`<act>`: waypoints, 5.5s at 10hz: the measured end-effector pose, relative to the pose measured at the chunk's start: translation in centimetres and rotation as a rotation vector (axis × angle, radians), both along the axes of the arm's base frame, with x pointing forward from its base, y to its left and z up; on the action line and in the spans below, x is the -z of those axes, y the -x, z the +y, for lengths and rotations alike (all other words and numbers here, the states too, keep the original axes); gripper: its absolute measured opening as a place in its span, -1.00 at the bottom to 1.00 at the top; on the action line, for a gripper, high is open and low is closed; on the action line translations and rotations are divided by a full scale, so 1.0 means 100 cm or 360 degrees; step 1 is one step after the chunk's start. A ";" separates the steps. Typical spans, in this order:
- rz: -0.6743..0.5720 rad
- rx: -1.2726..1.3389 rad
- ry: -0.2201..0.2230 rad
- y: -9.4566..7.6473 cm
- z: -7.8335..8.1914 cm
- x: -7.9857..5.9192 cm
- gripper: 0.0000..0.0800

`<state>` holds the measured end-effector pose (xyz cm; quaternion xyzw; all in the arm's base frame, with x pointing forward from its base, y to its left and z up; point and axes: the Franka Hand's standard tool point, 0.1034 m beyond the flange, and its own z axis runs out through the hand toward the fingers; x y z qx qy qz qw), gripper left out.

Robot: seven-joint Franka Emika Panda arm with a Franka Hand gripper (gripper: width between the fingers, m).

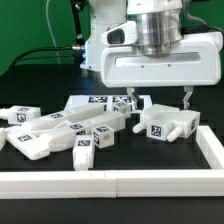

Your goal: Assemble chair

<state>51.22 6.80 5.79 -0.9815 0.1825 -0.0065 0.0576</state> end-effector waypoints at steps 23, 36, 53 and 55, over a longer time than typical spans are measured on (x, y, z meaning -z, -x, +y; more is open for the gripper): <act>0.1282 0.0676 -0.0940 -0.016 -0.053 0.034 0.62; 0.1386 0.0763 -0.0926 0.004 -0.042 0.048 0.28; 0.0818 0.0679 -0.0613 -0.022 -0.043 -0.034 -0.92; 0.0834 0.0193 -0.0642 -0.059 -0.039 -0.019 -0.22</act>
Offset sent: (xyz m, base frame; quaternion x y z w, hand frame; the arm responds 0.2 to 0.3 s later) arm 0.0264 -0.0142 -0.0056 0.0168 -0.3145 0.1075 0.9430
